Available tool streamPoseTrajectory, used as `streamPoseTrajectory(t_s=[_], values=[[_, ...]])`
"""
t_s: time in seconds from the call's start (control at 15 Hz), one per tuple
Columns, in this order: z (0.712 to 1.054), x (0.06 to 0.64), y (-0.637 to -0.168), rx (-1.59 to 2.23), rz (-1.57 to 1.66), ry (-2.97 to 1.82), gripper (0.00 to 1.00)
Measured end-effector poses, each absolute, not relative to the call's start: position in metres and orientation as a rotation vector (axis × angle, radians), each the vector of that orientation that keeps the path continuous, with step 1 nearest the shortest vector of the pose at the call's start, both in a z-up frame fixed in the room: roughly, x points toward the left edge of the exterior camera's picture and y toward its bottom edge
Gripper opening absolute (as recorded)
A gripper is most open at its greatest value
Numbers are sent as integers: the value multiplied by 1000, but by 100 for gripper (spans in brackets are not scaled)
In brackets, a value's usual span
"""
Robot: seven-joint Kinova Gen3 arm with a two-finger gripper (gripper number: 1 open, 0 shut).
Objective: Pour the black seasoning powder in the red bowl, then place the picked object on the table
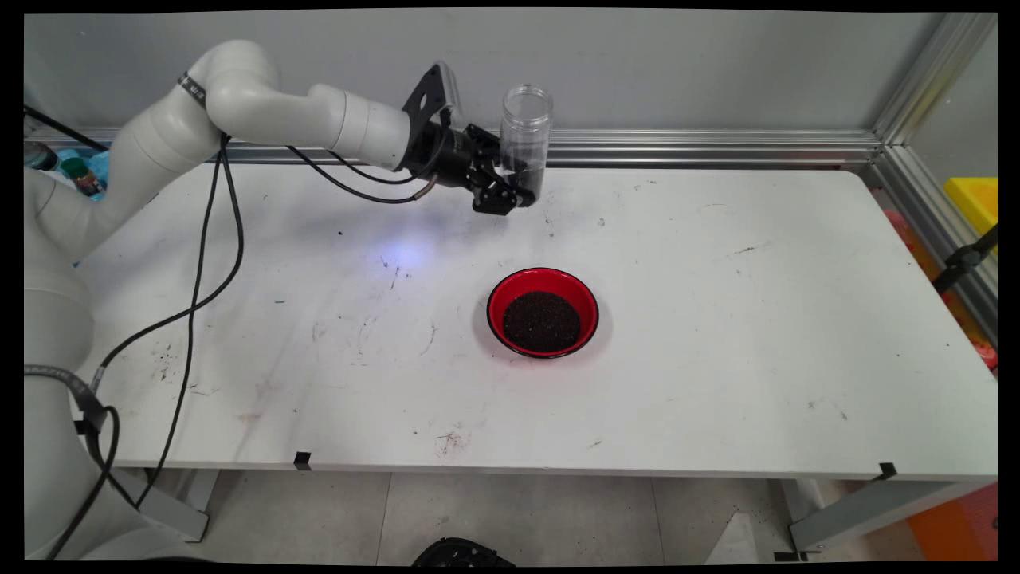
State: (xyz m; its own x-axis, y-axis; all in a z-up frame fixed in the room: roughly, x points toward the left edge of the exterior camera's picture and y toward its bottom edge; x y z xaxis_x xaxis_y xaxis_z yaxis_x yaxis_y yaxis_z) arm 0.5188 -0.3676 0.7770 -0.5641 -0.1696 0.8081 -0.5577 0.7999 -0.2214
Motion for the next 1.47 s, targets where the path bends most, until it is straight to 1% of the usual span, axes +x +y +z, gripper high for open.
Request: streamPoseTrajectory(t_s=[0.73,1.47], values=[[736,517,-384,688,420,-2100,0],[702,513,-398,743,355,-2074,0]])
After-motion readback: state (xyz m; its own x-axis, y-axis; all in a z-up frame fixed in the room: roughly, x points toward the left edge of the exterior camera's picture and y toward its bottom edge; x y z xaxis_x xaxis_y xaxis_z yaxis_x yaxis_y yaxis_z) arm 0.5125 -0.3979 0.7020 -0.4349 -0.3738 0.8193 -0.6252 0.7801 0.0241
